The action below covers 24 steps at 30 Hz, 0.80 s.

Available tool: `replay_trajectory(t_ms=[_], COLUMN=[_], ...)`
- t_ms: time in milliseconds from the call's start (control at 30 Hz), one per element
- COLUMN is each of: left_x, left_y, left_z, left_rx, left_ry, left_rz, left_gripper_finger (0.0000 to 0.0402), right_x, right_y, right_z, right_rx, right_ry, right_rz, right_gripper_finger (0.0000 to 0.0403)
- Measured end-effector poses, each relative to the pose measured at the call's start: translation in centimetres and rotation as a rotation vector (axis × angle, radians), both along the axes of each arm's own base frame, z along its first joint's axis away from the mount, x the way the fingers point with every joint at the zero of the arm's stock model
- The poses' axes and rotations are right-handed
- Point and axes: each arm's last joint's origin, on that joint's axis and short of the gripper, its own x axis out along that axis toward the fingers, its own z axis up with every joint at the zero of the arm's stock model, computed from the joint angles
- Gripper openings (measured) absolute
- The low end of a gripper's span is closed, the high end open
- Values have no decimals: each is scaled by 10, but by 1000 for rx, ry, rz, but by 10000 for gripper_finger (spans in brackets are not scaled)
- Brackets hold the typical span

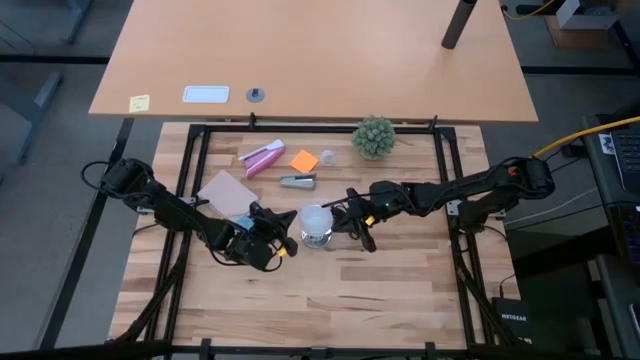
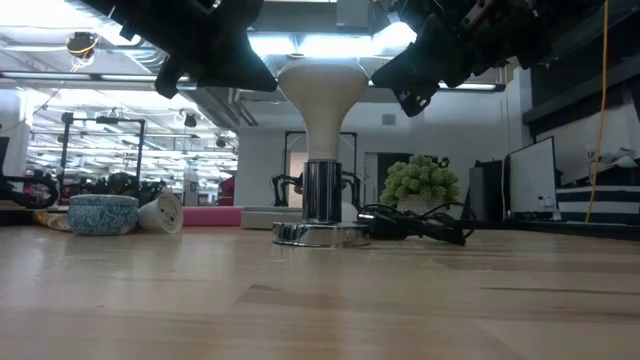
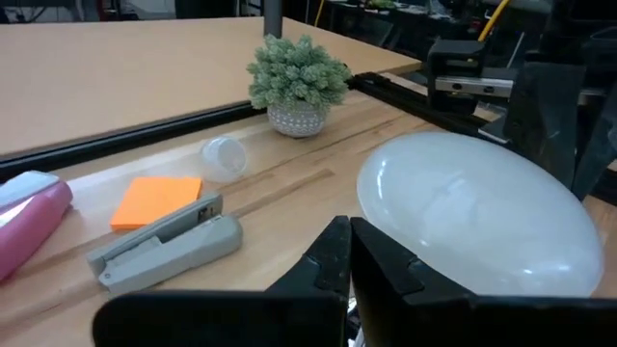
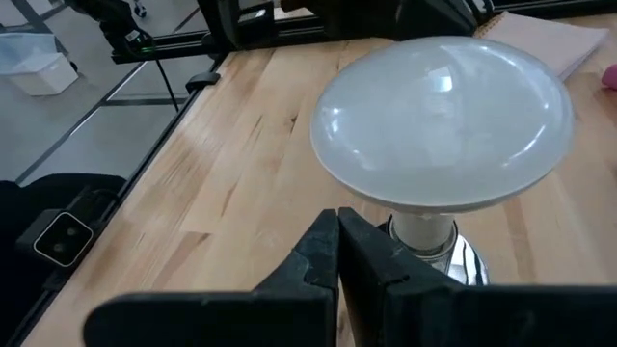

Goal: Screw lightbulb
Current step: Insert the lightbulb on the lamp

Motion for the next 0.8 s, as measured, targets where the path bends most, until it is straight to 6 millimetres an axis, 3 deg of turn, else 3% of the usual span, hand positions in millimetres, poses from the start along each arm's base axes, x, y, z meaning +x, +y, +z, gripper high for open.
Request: replay_trajectory(t_ms=[367,800], left_x=[-3,-41], left_y=[-1,-24], left_z=[6,60], left_rx=[42,42], left_ry=[29,-53], left_rz=[-24,-237], left_gripper_finger=[1,1], right_x=[-6,-45], right_y=[0,-4], right_z=[2,56], right_rx=[-2,-49], right_ry=[32,-124], right_rz=[0,-52], right_gripper_finger=[9,9])
